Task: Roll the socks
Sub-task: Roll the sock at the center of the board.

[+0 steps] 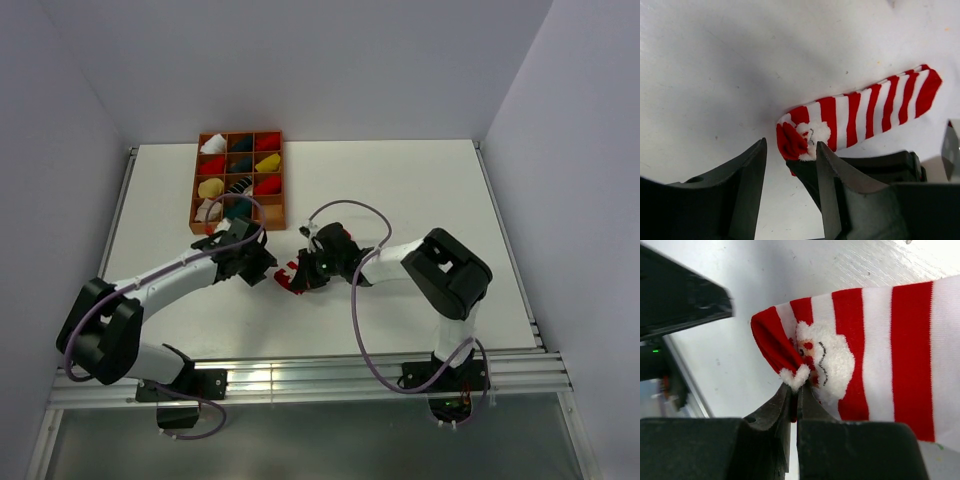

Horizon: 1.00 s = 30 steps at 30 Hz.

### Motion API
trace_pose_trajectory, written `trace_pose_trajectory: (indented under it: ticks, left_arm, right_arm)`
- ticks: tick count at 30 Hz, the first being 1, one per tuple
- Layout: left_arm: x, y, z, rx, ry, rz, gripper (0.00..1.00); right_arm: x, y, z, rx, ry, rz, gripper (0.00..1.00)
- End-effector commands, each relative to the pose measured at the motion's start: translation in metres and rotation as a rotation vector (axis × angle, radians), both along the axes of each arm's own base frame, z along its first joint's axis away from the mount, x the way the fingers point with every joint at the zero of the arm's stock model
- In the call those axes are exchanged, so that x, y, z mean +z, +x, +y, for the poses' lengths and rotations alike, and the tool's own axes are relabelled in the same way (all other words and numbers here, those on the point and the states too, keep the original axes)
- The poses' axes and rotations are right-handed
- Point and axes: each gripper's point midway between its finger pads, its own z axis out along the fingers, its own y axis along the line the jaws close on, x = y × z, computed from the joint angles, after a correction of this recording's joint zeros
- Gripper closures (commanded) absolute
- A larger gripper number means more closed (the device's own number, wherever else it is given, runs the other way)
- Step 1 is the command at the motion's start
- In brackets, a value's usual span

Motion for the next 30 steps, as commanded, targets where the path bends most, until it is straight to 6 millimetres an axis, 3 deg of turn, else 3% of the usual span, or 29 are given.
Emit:
trace_pose_trajectory:
  ticks: [1, 2, 7, 14, 30]
  left_arm:
    - [0.015, 0.009, 0.002, 0.004, -0.020, -0.109, 0.51]
    - [0.023, 0.013, -0.003, -0.009, -0.053, -0.151, 0.52]
    - [0.011, -0.003, -0.011, -0.089, -0.092, -0.176, 0.56]
    - [-0.009, -0.019, -0.005, -0.125, -0.092, -0.189, 0.62]
    - [-0.027, -0.009, -0.019, -0.183, -0.111, -0.220, 0.57]
  right_arm:
    - [-0.029, -0.021, -0.016, 0.000, -0.029, 0.199, 1.00]
    - [-0.031, -0.019, -0.021, -0.018, -0.024, 0.223, 1.00]
    - [-0.048, -0.024, -0.028, -0.054, -0.018, 0.350, 1.00]
    - [-0.055, -0.025, -0.034, -0.083, -0.002, 0.424, 1.00]
    - [-0.068, -0.026, -0.043, -0.123, -0.036, 0.480, 1.00]
